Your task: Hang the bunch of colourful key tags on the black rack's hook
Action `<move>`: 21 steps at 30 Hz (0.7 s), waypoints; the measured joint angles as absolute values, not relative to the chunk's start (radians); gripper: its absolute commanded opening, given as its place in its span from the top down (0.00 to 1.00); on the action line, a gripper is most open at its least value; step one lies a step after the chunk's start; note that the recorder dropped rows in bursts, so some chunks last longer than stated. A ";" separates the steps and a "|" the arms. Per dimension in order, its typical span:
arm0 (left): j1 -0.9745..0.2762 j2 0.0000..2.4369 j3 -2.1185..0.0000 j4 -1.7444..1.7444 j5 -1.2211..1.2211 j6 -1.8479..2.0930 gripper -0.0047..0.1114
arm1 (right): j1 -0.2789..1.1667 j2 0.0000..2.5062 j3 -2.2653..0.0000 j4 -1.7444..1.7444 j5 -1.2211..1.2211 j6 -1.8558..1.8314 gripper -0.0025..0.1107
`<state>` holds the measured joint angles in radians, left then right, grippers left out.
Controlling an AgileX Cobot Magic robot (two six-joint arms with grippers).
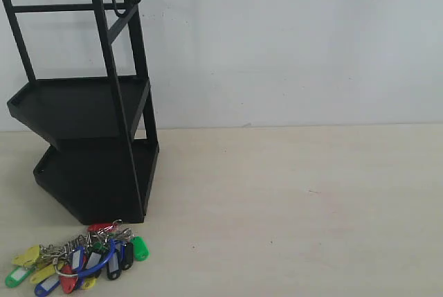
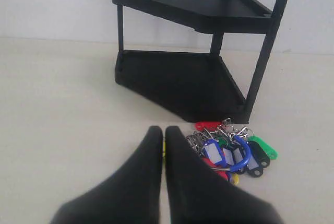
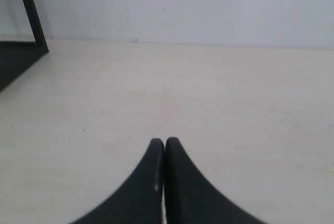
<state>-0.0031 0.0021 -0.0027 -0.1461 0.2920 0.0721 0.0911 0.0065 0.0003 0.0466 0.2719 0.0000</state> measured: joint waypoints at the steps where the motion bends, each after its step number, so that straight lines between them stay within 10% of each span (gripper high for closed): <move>1: -0.003 0.002 -0.003 -0.146 0.292 0.072 0.92 | 0.091 0.007 0.000 0.047 0.228 0.000 0.98; 14: -0.003 0.002 -0.003 -0.146 0.292 0.072 0.92 | 0.091 0.004 0.000 0.047 -0.676 0.199 0.98; 21: -0.003 0.002 -0.003 -0.146 0.292 0.072 0.92 | 0.091 0.003 -0.122 0.010 -0.766 0.325 0.98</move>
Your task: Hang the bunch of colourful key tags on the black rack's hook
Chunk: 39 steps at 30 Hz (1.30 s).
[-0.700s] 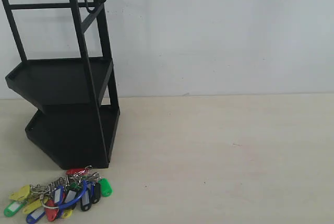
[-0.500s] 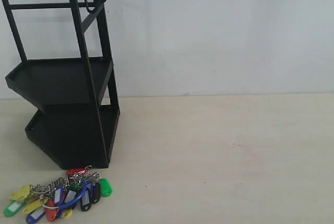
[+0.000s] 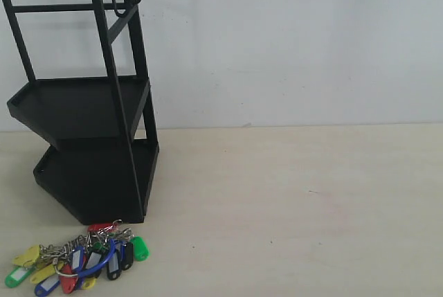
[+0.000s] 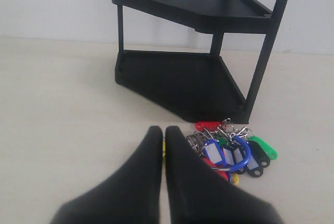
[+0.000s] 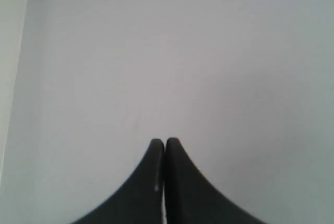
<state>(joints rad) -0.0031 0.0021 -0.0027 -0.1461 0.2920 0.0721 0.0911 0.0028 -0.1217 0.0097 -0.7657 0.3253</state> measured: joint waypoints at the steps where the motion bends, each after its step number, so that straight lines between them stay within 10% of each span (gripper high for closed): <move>1: -0.003 0.002 -0.003 -0.146 0.292 0.072 0.92 | 0.091 0.003 -0.167 -0.019 -0.725 0.338 0.98; 13: -0.003 0.002 -0.003 -0.146 0.292 0.072 0.92 | 0.091 0.320 -0.629 -0.399 0.199 0.749 0.98; 39: -0.003 0.002 -0.003 -0.146 0.292 0.072 0.92 | 0.091 0.671 -0.667 1.133 0.958 -0.672 0.98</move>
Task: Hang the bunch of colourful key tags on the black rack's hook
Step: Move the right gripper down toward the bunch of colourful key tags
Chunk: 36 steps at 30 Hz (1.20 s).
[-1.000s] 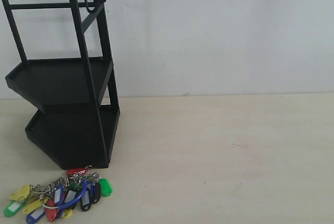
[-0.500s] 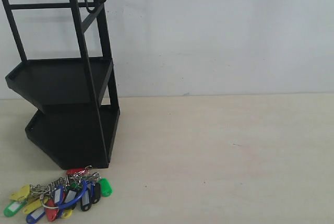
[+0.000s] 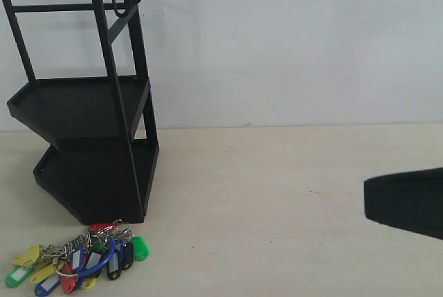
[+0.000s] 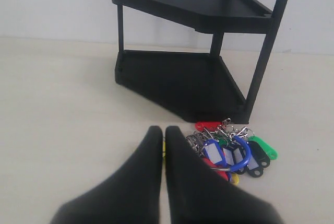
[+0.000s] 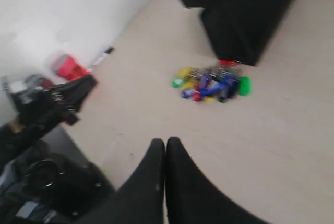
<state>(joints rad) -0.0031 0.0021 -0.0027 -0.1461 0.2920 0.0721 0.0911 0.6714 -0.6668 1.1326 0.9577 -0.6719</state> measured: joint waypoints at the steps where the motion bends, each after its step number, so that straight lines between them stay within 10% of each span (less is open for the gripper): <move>1: -0.003 0.002 -0.003 -0.146 0.292 0.072 0.92 | 0.091 0.683 -0.680 1.182 0.984 -0.715 0.98; 13: -0.003 0.002 -0.003 -0.146 0.292 0.072 0.92 | 0.130 0.890 -0.938 1.290 0.955 -0.781 0.98; 36: -0.003 0.002 -0.003 -0.146 0.292 0.072 0.92 | 0.956 1.238 -0.816 1.177 0.242 -0.738 0.98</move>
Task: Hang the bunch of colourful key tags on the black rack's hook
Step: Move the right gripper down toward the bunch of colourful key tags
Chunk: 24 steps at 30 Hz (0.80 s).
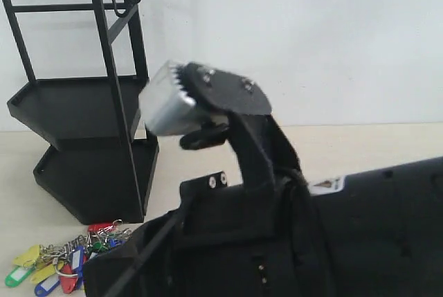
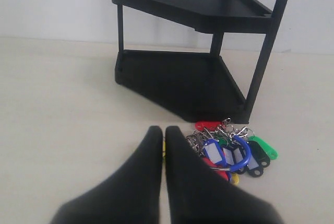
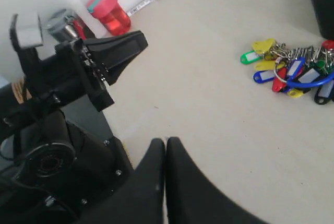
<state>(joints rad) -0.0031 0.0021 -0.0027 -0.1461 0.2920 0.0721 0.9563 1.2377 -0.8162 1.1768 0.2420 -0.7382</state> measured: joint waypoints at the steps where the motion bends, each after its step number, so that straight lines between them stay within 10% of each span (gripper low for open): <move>1: -0.003 0.002 -0.003 -0.146 0.292 0.072 0.92 | 0.960 1.263 -0.816 1.177 0.224 -0.731 0.98; 12: -0.003 0.002 -0.003 -0.146 0.292 0.072 0.92 | 0.904 1.354 -0.979 0.109 0.207 0.298 0.98; 24: -0.003 0.002 -0.003 -0.146 0.292 0.072 0.92 | 0.794 1.542 -1.171 -0.087 0.624 0.401 0.98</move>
